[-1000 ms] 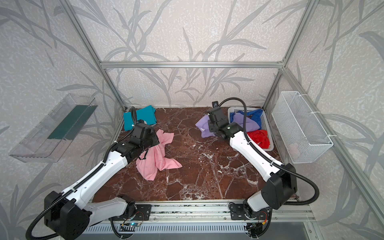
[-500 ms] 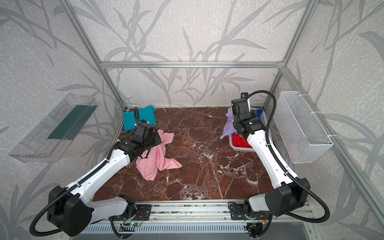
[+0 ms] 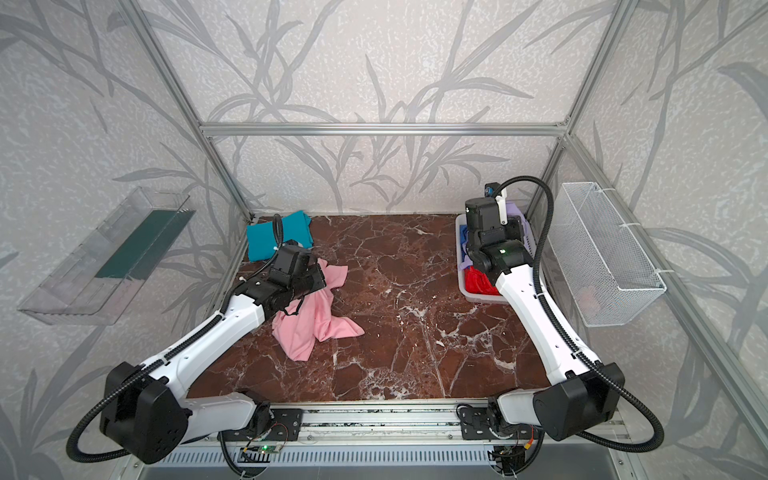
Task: Fold and stack the t-shirts
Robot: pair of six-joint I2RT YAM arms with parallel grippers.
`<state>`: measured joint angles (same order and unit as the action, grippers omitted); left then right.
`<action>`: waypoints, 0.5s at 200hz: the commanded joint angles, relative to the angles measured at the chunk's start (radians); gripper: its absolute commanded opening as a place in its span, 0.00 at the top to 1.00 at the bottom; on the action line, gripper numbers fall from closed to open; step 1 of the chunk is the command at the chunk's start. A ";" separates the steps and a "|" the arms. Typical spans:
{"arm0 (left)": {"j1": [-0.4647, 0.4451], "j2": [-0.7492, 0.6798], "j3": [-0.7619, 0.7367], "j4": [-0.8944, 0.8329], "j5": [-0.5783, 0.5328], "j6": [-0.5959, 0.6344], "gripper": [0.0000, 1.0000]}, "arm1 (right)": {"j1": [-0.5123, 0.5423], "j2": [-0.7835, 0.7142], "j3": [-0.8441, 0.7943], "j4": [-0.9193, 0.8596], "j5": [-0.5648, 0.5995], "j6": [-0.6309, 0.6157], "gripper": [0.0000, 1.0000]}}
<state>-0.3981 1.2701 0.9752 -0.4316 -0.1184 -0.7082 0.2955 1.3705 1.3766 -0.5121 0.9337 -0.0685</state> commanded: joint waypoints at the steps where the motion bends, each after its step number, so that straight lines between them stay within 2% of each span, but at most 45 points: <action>1: 0.005 0.010 0.020 0.007 0.005 -0.014 1.00 | 0.007 0.034 -0.073 -0.042 -0.022 0.097 0.91; 19: 0.005 0.009 0.019 0.009 0.010 -0.016 1.00 | 0.004 0.073 -0.134 -0.031 -0.024 0.114 0.81; 41: 0.005 0.004 0.019 0.011 0.011 -0.016 1.00 | -0.001 0.112 -0.141 -0.055 -0.071 0.139 0.46; 56: 0.005 0.002 0.019 0.013 0.011 -0.018 1.00 | -0.001 0.109 -0.131 -0.071 -0.108 0.158 0.33; 100: 0.005 0.001 0.013 0.016 0.018 -0.022 1.00 | 0.011 0.023 -0.040 -0.192 -0.297 0.234 0.20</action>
<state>-0.3981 1.2743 0.9752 -0.4225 -0.1017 -0.7155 0.2955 1.4796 1.2678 -0.6273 0.7483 0.0952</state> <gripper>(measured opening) 0.048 0.782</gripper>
